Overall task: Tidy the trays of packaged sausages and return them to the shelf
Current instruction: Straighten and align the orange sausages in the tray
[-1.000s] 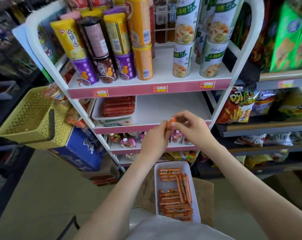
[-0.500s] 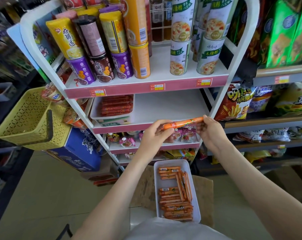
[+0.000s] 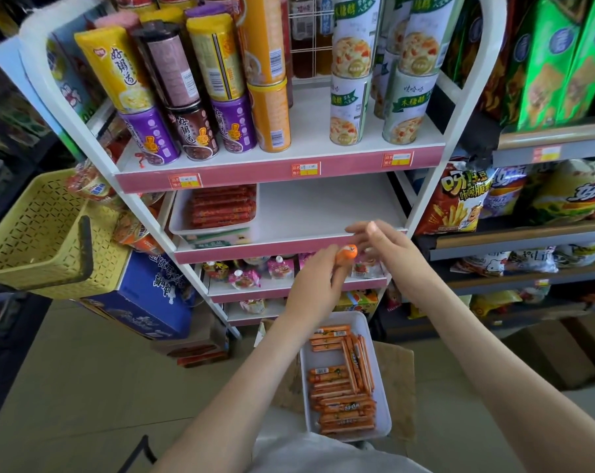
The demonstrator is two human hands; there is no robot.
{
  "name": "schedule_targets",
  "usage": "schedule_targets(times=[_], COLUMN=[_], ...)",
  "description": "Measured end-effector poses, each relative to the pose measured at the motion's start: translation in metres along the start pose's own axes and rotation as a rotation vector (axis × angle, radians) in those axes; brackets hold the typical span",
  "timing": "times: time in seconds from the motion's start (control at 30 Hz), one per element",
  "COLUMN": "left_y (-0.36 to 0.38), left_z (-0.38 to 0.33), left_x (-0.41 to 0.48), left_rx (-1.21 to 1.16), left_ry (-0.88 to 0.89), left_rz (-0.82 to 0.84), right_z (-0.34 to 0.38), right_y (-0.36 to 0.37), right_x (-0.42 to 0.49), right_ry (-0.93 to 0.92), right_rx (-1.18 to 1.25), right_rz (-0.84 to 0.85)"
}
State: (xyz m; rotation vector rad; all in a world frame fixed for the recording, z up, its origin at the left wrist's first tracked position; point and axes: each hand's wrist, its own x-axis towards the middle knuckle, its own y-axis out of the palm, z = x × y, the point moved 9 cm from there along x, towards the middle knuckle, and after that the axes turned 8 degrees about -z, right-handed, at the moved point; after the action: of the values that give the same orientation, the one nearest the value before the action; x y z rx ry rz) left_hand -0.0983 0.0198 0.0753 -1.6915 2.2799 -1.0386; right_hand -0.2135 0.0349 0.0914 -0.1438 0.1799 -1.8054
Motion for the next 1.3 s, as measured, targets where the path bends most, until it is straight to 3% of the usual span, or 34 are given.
schedule_targets(times=[0.1,0.2,0.4,0.53,0.67,0.8,0.93,1.1,1.3], left_y=[0.002,-0.006,-0.011,-0.017,-0.032,-0.038,-0.038,-0.031,-0.029], left_z=[0.012,0.011,0.013,0.02,0.036,0.035,0.021,0.01,-0.002], left_x=[-0.004,-0.006,-0.004,-0.006,-0.012,-0.013,-0.009,-0.006,-0.006], left_rx=[0.074,0.107,0.134,-0.061,-0.411,-0.676,-0.593,-0.479,0.022], left_ry=[-0.044,-0.065,-0.063,-0.149,-0.314,-0.37,-0.271,-0.223,-0.055], left_rz=[0.02,0.003,0.023,0.02,-0.139,-0.224,-0.222,-0.136,-0.094], right_z=[0.028,0.027,0.009,-0.022,-0.047,-0.063,-0.065,-0.074,-0.005], right_y=[0.014,0.024,0.007,-0.012,-0.012,-0.002,0.013,0.008,0.011], right_x=[-0.01,-0.011,-0.003,0.006,0.007,0.006,0.003,-0.008,-0.016], right_ry=[-0.181,-0.203,-0.084,0.111,0.242,0.335,0.378,0.392,-0.072], right_rx=[-0.032,-0.155,0.213,0.508,0.68,0.789,0.674,0.265,0.031], right_rz=[0.12,0.119,-0.06,-0.215,-0.275,-0.287,-0.211,-0.18,-0.043])
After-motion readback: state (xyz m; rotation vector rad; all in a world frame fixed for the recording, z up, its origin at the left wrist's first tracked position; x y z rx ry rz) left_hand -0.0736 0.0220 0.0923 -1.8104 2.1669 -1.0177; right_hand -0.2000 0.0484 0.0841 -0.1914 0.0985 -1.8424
